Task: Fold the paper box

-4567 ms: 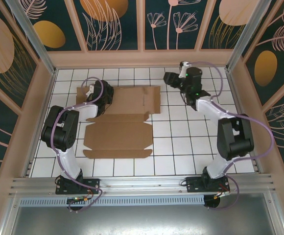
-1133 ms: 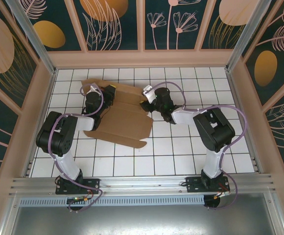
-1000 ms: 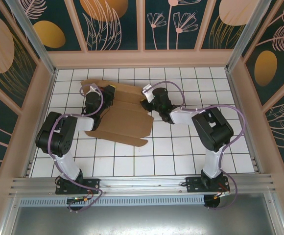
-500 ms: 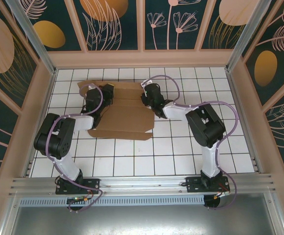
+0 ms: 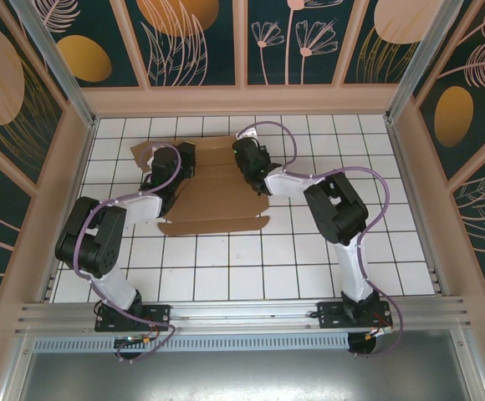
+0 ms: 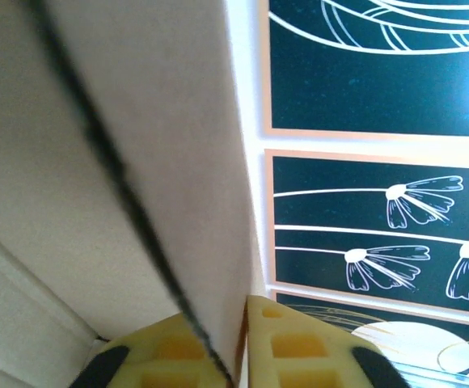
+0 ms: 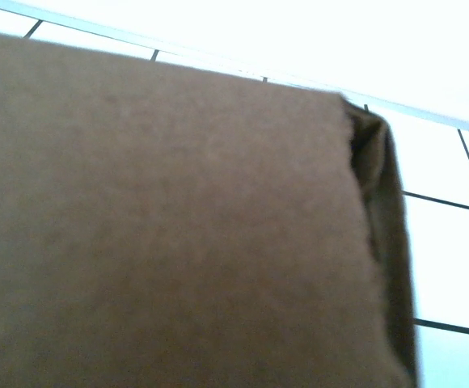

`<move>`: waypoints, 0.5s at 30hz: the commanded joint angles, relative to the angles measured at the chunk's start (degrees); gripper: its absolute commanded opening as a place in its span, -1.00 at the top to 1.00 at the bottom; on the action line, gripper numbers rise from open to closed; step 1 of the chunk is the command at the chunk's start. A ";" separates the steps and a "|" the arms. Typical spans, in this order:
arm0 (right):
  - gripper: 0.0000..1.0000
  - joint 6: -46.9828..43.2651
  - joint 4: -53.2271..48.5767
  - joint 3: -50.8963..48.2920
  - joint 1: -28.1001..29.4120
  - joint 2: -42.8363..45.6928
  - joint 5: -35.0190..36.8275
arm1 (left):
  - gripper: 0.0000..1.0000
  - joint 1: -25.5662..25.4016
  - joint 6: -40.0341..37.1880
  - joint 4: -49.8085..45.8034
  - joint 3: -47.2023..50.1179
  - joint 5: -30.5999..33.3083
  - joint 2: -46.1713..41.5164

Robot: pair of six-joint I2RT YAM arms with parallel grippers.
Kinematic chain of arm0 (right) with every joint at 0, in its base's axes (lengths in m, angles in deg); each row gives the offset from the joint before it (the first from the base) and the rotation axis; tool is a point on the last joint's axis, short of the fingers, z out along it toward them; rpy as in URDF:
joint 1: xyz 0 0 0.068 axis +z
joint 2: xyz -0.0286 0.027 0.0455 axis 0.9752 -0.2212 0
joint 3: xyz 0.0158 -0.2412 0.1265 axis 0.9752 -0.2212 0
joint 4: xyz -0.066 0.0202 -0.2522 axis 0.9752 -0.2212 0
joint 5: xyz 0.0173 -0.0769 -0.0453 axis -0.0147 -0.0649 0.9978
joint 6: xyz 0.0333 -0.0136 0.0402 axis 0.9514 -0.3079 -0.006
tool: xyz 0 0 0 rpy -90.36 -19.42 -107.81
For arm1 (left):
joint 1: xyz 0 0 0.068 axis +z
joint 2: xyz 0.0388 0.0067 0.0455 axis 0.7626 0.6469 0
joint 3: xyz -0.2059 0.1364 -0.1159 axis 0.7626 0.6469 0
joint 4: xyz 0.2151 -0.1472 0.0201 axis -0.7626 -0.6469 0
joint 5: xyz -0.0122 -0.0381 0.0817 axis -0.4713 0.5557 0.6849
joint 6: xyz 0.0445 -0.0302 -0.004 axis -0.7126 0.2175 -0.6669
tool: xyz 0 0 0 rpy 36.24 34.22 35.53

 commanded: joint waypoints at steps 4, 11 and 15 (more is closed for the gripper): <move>1.00 -3.51 -0.32 -2.47 -1.88 0.43 -0.73 | 0.21 -1.29 0.04 -6.00 1.05 -2.40 -2.81; 1.00 -9.59 4.93 -8.47 -3.81 3.96 -6.87 | -0.40 -1.29 -3.58 -9.68 2.23 -4.59 -7.08; 1.00 -10.75 8.50 -13.77 -6.87 8.84 -14.27 | -0.42 -1.24 -7.73 -11.91 4.46 -5.89 -12.59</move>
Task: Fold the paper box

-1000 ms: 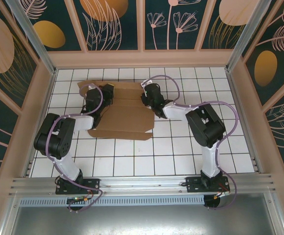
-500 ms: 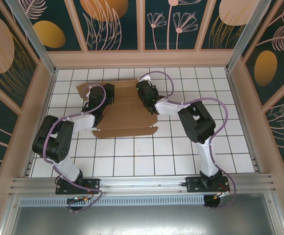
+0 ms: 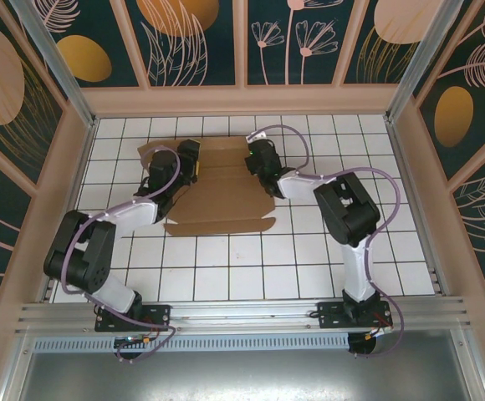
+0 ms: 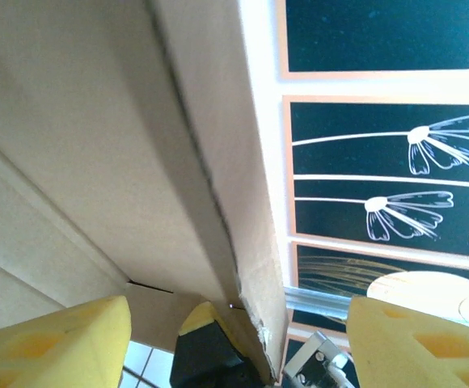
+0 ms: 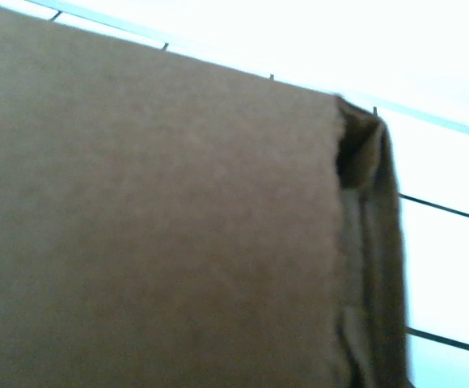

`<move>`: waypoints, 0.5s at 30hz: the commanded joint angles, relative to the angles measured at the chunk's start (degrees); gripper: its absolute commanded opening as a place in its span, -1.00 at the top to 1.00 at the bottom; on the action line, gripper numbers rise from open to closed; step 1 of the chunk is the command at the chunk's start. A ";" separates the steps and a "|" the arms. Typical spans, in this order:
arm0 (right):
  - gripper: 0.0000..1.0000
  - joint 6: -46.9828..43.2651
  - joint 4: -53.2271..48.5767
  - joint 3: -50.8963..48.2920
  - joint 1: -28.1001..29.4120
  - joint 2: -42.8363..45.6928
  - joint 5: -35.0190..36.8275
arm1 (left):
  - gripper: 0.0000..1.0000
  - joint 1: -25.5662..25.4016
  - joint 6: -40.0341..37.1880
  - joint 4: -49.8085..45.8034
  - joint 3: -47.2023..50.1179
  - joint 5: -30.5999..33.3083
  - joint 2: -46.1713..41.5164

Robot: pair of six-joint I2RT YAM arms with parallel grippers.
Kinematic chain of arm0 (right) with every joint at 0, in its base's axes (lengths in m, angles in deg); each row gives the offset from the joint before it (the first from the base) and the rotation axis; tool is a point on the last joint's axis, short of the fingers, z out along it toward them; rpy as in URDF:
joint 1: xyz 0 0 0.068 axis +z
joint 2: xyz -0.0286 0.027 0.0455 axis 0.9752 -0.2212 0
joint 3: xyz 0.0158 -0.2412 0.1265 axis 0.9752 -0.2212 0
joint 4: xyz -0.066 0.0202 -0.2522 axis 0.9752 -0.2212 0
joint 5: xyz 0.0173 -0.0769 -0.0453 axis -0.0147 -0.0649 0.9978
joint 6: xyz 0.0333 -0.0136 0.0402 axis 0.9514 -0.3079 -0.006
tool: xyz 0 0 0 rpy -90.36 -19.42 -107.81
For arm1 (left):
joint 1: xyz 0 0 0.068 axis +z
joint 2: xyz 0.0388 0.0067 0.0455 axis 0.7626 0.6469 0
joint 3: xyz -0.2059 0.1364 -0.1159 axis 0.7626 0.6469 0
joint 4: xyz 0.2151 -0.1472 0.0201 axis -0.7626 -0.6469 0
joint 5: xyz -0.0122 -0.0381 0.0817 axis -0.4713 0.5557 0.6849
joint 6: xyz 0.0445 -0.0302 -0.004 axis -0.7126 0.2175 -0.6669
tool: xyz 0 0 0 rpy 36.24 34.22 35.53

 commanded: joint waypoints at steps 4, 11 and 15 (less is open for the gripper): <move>1.00 -8.95 3.13 -7.99 -4.44 7.65 -14.27 | -0.40 -1.23 -12.86 -8.62 2.65 -0.28 -11.22; 1.00 -12.40 2.40 -10.63 -6.61 10.34 -21.16 | -0.22 -6.24 -20.69 -7.73 10.11 -3.80 -17.37; 1.00 -7.98 -1.97 -5.90 -5.90 7.24 -8.29 | -0.21 -6.68 -22.65 -6.20 12.76 -2.57 -23.01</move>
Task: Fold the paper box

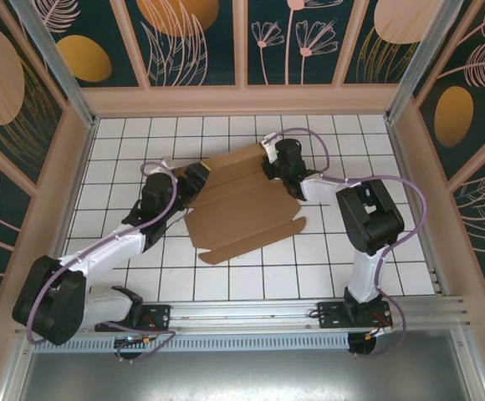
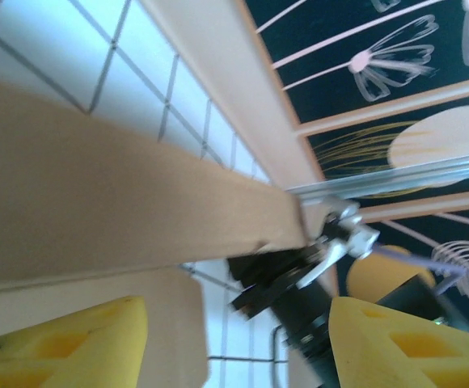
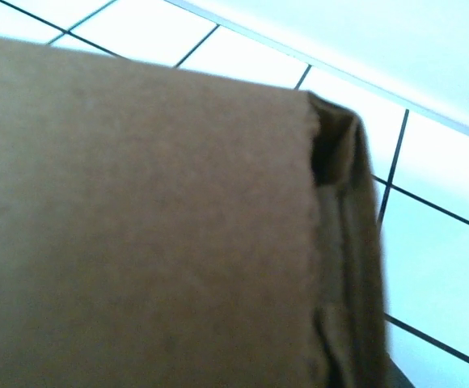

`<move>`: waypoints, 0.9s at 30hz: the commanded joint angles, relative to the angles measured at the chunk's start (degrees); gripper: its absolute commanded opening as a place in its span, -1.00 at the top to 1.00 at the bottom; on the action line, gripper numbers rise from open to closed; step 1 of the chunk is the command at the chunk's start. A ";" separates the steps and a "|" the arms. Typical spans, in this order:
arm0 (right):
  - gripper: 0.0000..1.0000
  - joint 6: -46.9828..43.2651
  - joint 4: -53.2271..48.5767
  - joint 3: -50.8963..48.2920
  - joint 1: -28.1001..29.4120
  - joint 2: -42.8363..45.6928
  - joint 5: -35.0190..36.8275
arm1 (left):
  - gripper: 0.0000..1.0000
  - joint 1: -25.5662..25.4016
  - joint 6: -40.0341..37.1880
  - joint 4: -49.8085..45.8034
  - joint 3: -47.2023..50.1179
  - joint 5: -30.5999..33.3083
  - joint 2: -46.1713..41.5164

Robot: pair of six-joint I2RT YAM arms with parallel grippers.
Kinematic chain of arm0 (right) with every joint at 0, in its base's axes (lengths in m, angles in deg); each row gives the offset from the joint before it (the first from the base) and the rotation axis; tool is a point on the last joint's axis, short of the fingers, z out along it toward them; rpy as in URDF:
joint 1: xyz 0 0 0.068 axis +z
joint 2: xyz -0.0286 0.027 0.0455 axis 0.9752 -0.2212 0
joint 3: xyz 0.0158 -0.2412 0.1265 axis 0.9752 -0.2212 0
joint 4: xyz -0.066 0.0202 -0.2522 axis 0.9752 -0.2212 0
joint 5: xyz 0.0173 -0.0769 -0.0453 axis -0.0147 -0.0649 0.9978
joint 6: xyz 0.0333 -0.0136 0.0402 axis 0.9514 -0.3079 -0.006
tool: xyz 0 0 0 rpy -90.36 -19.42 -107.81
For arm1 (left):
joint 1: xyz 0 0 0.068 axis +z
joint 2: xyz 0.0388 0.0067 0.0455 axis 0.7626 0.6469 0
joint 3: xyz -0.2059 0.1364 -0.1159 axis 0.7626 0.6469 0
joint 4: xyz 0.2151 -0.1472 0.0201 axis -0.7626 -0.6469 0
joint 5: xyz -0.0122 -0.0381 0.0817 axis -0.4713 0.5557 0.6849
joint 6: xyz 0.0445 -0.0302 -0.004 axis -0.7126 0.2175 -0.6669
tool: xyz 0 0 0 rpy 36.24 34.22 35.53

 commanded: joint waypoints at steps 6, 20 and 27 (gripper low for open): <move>1.00 5.12 -6.48 7.95 2.82 -4.92 22.00 | -0.22 -0.37 -4.51 1.63 0.77 0.74 -8.05; 0.38 -0.17 3.02 -3.13 -1.35 3.61 -3.78 | -0.23 -0.37 -10.77 -11.63 -5.86 8.73 -14.01; -0.47 -0.97 9.60 -10.62 -4.71 11.51 -13.00 | -0.22 -0.22 -12.53 -18.64 -7.62 15.34 -16.53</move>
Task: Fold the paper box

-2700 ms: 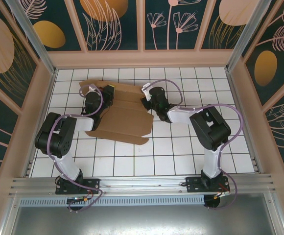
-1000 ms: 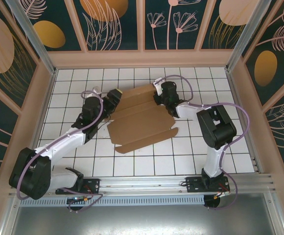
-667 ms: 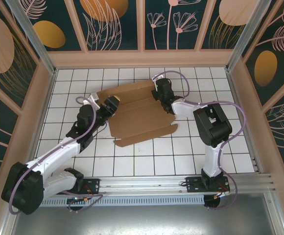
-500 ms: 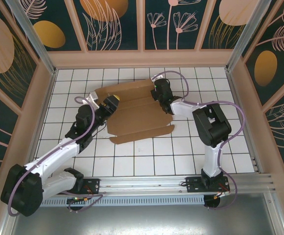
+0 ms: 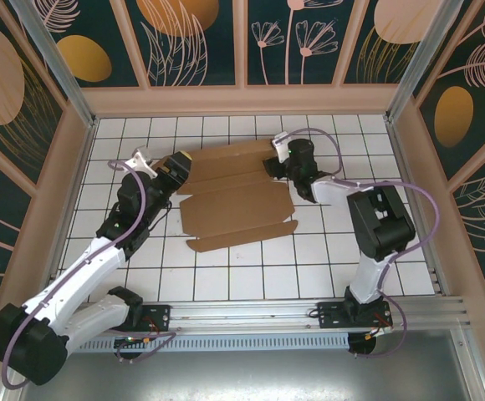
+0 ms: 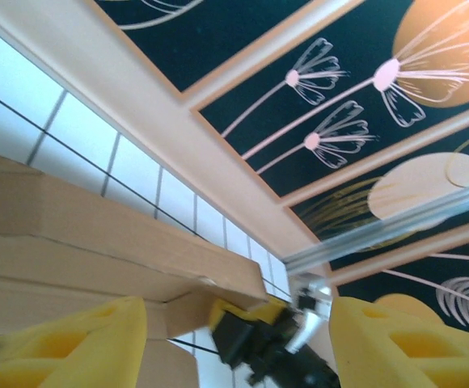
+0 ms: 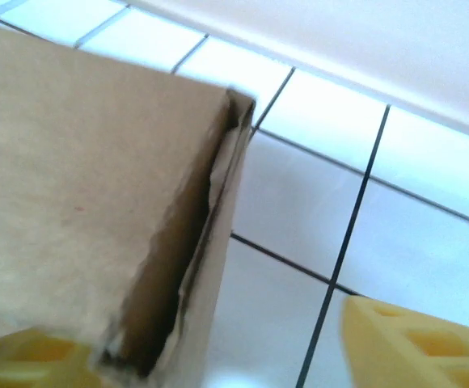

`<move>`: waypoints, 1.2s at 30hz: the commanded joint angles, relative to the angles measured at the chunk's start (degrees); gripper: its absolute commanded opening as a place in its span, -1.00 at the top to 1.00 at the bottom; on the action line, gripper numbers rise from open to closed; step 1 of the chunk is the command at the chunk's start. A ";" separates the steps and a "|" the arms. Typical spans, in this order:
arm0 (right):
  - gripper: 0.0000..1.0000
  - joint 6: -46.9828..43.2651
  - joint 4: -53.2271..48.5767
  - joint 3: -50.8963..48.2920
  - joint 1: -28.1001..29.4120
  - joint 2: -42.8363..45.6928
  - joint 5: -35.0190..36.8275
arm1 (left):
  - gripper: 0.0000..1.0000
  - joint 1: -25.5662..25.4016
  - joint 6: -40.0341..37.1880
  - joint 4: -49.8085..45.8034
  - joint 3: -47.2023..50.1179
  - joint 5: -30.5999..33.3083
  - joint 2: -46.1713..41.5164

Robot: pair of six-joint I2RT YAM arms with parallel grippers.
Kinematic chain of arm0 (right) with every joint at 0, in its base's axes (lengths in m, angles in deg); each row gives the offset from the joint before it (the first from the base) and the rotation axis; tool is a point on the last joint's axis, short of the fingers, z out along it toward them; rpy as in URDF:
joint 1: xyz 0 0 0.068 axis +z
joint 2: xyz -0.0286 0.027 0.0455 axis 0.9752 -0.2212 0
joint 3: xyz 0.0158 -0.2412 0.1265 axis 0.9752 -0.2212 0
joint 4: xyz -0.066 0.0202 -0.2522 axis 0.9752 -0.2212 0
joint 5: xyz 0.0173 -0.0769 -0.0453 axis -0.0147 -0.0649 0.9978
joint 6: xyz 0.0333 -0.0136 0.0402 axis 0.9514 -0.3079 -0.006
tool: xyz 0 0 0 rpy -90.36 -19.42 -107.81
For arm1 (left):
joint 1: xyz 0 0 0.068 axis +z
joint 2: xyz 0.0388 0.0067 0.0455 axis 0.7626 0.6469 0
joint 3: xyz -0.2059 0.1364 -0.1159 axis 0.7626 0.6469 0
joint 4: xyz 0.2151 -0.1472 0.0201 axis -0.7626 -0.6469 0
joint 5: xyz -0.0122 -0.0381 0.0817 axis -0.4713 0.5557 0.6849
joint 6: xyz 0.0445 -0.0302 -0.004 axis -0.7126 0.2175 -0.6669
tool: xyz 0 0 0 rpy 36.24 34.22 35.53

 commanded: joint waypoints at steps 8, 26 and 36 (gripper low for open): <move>-0.54 1.12 14.47 -10.46 -3.04 7.76 -9.61 | -0.23 -0.20 -6.77 -5.67 -2.22 9.36 -5.35; 0.13 -0.55 6.26 3.27 1.37 -8.50 3.59 | -0.24 -0.24 -9.21 -8.02 -2.50 12.54 -6.08; 0.16 0.58 1.76 5.86 1.34 -12.27 2.27 | -0.26 -0.15 -8.84 -8.11 -2.13 13.00 -5.90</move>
